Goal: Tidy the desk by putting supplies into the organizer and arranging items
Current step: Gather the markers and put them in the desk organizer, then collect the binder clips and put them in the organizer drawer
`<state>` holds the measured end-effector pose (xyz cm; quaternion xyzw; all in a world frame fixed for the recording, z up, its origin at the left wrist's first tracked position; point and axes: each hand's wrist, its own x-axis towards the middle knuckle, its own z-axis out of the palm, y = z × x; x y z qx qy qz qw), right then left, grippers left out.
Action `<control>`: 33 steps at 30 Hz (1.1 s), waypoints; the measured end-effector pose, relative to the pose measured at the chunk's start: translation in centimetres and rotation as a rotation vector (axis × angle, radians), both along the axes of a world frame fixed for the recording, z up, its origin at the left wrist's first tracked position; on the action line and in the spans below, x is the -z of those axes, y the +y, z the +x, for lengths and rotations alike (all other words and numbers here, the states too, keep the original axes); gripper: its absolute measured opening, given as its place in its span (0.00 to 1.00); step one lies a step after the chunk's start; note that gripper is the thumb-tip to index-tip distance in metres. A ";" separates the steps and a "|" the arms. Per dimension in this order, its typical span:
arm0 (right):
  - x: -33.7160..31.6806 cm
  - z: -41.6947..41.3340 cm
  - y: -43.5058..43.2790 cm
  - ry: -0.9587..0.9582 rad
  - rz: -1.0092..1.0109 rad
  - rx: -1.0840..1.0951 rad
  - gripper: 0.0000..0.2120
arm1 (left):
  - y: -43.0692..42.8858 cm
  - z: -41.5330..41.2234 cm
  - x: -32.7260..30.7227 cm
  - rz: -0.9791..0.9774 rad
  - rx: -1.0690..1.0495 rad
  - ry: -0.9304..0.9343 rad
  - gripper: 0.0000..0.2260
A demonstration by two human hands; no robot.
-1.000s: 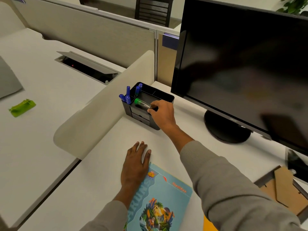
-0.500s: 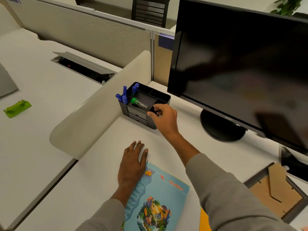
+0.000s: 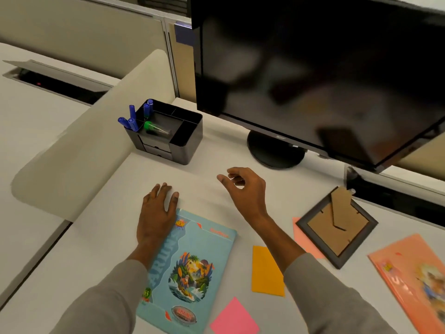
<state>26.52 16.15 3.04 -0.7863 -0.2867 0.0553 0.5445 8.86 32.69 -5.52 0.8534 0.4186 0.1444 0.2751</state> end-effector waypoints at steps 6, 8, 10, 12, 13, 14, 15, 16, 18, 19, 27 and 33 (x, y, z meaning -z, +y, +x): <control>0.7 -0.5 -8.0 0.042 -0.028 0.105 0.15 | 0.7 0.1 0.1 -0.020 0.036 -0.021 0.19; 0.7 -1.0 -10.6 0.072 -0.035 0.129 0.15 | 0.7 0.2 -0.5 -0.043 0.028 -0.035 0.19; 0.8 -1.5 -13.2 0.098 -0.044 0.147 0.14 | 0.7 0.5 -1.3 -0.077 0.011 -0.024 0.20; 0.8 -2.2 -15.7 0.103 -0.061 0.171 0.14 | 0.4 1.0 -2.4 -0.103 -0.001 0.024 0.21; 0.8 -2.5 -16.9 0.100 -0.070 0.183 0.14 | 0.1 1.3 -3.0 -0.108 -0.004 0.031 0.21; 0.7 -2.8 -18.1 0.095 -0.077 0.192 0.14 | -0.4 1.6 -3.7 -0.120 -0.015 0.013 0.20; 0.6 -3.1 -19.3 0.090 -0.082 0.200 0.13 | -1.1 1.9 -4.5 -0.131 -0.031 -0.032 0.19; 0.5 -3.4 -20.5 0.091 -0.088 0.210 0.13 | -2.0 2.2 -5.2 -0.140 -0.041 -0.095 0.17; 0.3 -4.0 -22.8 0.098 -0.102 0.237 0.12 | -4.7 2.7 -6.6 -0.145 -0.025 -0.223 0.16; 0.1 -4.3 -24.0 0.103 -0.106 0.251 0.12 | -6.3 2.9 -7.2 -0.153 0.005 -0.272 0.16; -0.8 -7.7 -30.8 0.220 -0.082 0.311 0.11 | -20.1 2.7 -10.0 -0.269 0.353 -0.404 0.09; 0.3 -11.9 -33.5 0.243 -0.158 0.217 0.12 | -26.1 0.8 -8.9 -0.352 0.594 -0.265 0.10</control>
